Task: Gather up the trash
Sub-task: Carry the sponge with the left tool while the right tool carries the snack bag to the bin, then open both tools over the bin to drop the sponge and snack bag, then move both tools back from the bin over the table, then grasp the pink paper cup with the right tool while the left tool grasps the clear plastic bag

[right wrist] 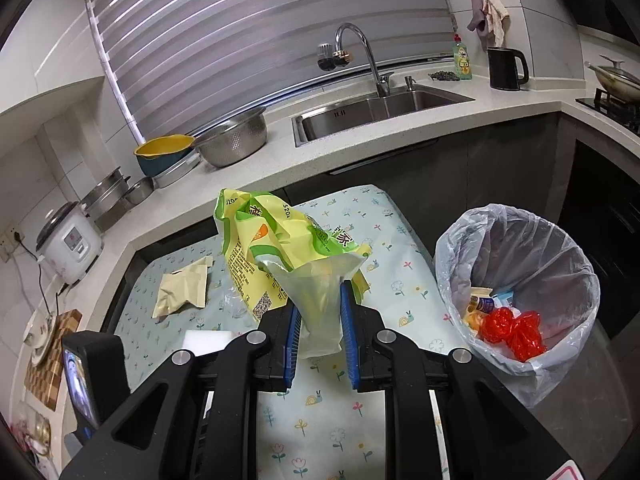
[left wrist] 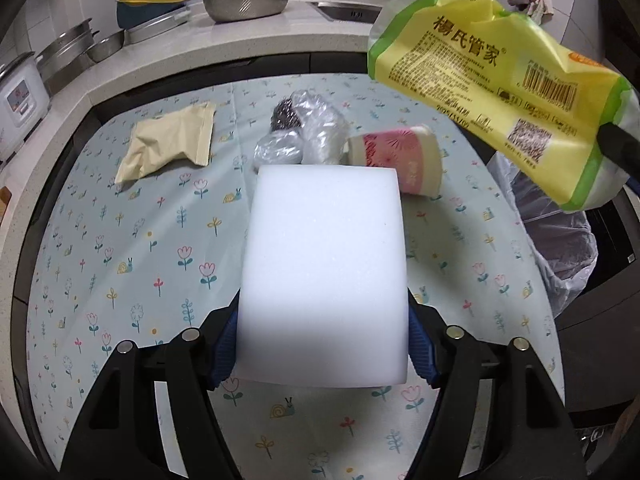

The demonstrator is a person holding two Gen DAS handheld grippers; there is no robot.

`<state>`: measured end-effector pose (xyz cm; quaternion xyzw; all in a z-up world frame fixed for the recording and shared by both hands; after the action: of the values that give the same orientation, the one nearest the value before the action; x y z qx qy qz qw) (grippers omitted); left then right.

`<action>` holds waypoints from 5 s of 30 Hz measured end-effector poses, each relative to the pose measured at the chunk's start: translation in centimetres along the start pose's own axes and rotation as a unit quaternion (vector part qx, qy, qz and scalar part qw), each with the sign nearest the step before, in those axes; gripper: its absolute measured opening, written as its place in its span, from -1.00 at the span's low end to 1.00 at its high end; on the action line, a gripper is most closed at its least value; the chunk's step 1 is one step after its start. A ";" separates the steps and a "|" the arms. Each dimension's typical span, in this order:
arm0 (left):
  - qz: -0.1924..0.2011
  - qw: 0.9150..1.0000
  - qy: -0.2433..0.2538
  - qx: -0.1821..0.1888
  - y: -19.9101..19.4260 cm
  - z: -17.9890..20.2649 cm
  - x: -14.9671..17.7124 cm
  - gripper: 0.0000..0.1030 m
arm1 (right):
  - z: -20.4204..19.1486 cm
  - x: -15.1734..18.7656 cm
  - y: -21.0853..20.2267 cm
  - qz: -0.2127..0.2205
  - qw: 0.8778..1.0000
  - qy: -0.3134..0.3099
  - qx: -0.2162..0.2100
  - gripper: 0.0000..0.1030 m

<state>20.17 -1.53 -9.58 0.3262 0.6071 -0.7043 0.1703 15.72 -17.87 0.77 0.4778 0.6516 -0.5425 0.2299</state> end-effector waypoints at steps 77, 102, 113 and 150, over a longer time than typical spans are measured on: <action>0.071 0.972 0.138 0.177 4.2 27.0 -7.6 0.63 | 24.1 -2.8 0.2 0.017 0.980 0.070 0.186 -0.33; 0.091 0.979 0.073 0.166 2.9 21.7 -9.8 0.71 | 21.1 -3.5 -0.4 0.018 0.984 0.051 0.170 -0.19; 0.097 0.988 0.039 0.109 1.4 14.4 -9.5 0.71 | 13.6 -3.4 0.8 -0.014 0.987 -0.022 0.158 -0.09; 0.047 0.996 -0.071 -0.036 4.9 -7.2 -5.7 0.71 | -2.1 5.0 13.0 -0.127 0.988 -0.081 0.042 -0.09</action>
<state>29.24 3.55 -9.83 0.2974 0.6027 -0.6944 0.2573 25.36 -14.70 -9.02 0.3545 0.6629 -0.6312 0.1912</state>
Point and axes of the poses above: each gripper's, at about its wrist camera, not at the fingertips, and y roughly the way its jaws point, z to its right, x to its underside, the point moved 4 cm from there along y, roughly the way its jaws point, and after that the axes turned 9 degrees about z, right-handed, at the moved point
